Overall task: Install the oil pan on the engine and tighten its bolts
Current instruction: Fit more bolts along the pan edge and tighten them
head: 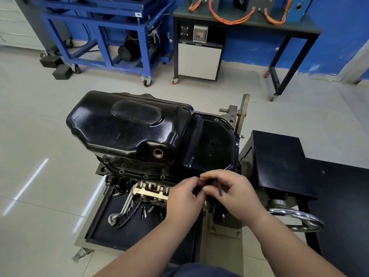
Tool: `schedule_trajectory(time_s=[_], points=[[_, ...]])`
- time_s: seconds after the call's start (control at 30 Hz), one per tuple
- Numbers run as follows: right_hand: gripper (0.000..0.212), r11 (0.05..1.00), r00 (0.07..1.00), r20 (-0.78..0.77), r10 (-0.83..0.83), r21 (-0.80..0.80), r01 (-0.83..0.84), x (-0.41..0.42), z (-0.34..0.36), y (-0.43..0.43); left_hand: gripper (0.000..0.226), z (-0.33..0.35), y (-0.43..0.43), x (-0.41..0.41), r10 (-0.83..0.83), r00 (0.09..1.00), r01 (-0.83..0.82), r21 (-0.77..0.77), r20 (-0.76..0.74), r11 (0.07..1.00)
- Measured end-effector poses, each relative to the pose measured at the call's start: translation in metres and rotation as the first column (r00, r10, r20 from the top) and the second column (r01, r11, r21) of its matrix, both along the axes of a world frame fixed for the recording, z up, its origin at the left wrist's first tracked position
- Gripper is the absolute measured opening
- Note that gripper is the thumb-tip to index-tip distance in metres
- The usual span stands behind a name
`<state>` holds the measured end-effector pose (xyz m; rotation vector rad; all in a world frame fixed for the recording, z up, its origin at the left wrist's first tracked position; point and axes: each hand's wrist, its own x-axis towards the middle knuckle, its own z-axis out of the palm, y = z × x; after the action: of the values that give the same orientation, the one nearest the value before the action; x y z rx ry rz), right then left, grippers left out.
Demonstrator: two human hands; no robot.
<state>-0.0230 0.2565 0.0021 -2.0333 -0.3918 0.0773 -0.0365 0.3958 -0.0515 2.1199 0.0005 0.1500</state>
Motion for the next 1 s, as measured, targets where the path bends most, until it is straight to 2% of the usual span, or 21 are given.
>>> schedule_trajectory(time_s=[0.07, 0.13, 0.2, 0.3, 0.37, 0.47, 0.6, 0.73, 0.83, 0.9, 1.0], points=[[0.044, 1.0, 0.999, -0.034, 0.025, 0.013, -0.025, 0.0, 0.001, -0.002, 0.008, -0.001, 0.0, 0.0, -0.016, 0.999, 0.016, 0.008, 0.027, 1.0], [0.046, 1.0, 0.999, -0.051, 0.004, 0.018, -0.003, 0.0, 0.001, -0.004, 0.006, -0.001, 0.0, -0.001, -0.017, 1.0, 0.017, 0.013, 0.024, 1.0], [0.038, 0.999, 0.998, -0.035, -0.043, 0.019, 0.044, 0.001, 0.0, -0.005, 0.012, -0.003, -0.001, -0.002, -0.006, 1.0, 0.006, -0.004, 0.017, 1.0], [0.014, 0.996, 0.996, 0.043, -0.079, -0.027, 0.08, 0.003, -0.002, 0.0, 0.016, -0.003, -0.002, -0.003, -0.014, 1.0, 0.014, 0.004, 0.023, 1.0], [0.02, 0.993, 0.993, 0.062, -0.104, -0.055, 0.107, 0.005, -0.004, 0.001, 0.014, -0.001, -0.002, -0.002, -0.019, 1.0, 0.019, 0.005, 0.021, 1.0], [0.018, 0.997, 0.998, 0.0, -0.068, -0.043, 0.068, 0.007, 0.0, 0.0, 0.009, 0.001, -0.002, 0.001, -0.019, 1.0, 0.019, 0.012, 0.021, 1.0], [0.04, 0.999, 0.999, -0.036, 0.035, -0.033, -0.036, 0.004, 0.003, -0.005, 0.01, 0.001, -0.001, 0.002, -0.013, 1.0, 0.013, -0.02, -0.014, 1.0], [0.028, 0.999, 0.998, -0.048, -0.045, 0.004, 0.045, 0.003, 0.001, -0.006, 0.02, -0.002, -0.002, -0.002, -0.013, 1.0, 0.013, -0.018, 0.007, 1.0], [0.015, 0.995, 0.995, 0.055, -0.08, -0.049, 0.083, 0.004, -0.003, -0.002, 0.019, -0.004, -0.002, -0.002, -0.007, 1.0, 0.007, -0.005, -0.015, 1.0], [0.021, 0.989, 0.989, 0.11, -0.097, -0.101, 0.109, 0.005, -0.007, -0.001, 0.016, -0.003, -0.002, 0.0, -0.01, 1.0, 0.01, 0.006, -0.027, 1.0], [0.015, 0.997, 0.996, 0.077, -0.048, -0.061, 0.052, 0.004, -0.008, -0.002, 0.012, -0.001, -0.001, 0.001, -0.011, 1.0, 0.011, 0.027, -0.019, 1.0]])
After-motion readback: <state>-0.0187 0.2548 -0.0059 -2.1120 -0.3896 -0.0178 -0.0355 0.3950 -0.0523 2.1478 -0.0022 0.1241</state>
